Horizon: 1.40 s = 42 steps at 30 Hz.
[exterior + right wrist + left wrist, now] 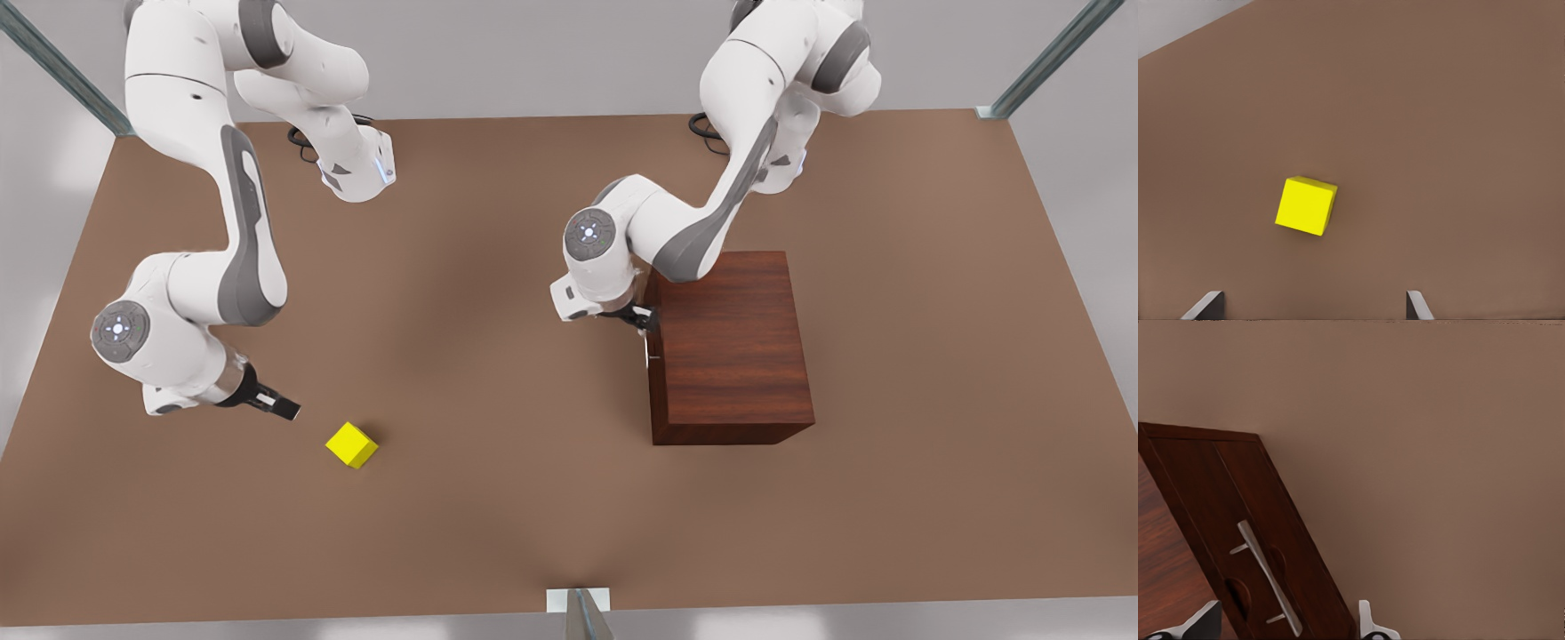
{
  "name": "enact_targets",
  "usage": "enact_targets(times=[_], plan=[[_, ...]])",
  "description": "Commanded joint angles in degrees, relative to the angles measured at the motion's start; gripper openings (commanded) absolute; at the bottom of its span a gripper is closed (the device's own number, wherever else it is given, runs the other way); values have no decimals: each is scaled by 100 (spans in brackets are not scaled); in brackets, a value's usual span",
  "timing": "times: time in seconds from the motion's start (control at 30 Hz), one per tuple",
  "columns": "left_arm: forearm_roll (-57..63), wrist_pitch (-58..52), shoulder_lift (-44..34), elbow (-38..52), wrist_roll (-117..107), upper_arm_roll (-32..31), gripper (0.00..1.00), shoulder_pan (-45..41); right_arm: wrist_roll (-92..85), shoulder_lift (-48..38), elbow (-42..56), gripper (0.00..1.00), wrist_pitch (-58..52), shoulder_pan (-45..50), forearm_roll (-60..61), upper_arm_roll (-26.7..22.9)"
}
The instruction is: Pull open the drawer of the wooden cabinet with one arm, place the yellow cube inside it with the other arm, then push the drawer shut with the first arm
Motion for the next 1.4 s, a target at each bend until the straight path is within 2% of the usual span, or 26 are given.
enact_targets(times=[0.0,0.2,0.3,0.77,1.07,1.27,1.37], plan=[[156,582,131,51,-3986,0,100,-94,2601,95,40,100,43,7,-4,-1],[1377,530,465,-63,-4373,9,100,-411,3084,649,436,100,43,174,-5,-1],[1702,161,465,-301,-4110,18,100,-411,3111,772,480,100,52,218,4,-1],[1878,99,641,-424,-4250,44,100,-429,3208,1642,761,100,70,289,22,201],[1536,442,782,-327,-4232,35,100,-402,3137,2011,507,100,1203,289,400,219],[1492,723,799,-318,-4180,27,100,-402,3093,2099,287,100,1608,166,-110,491],[1483,732,817,-213,-4188,0,100,-420,3146,2205,287,100,1608,-151,-523,896]])
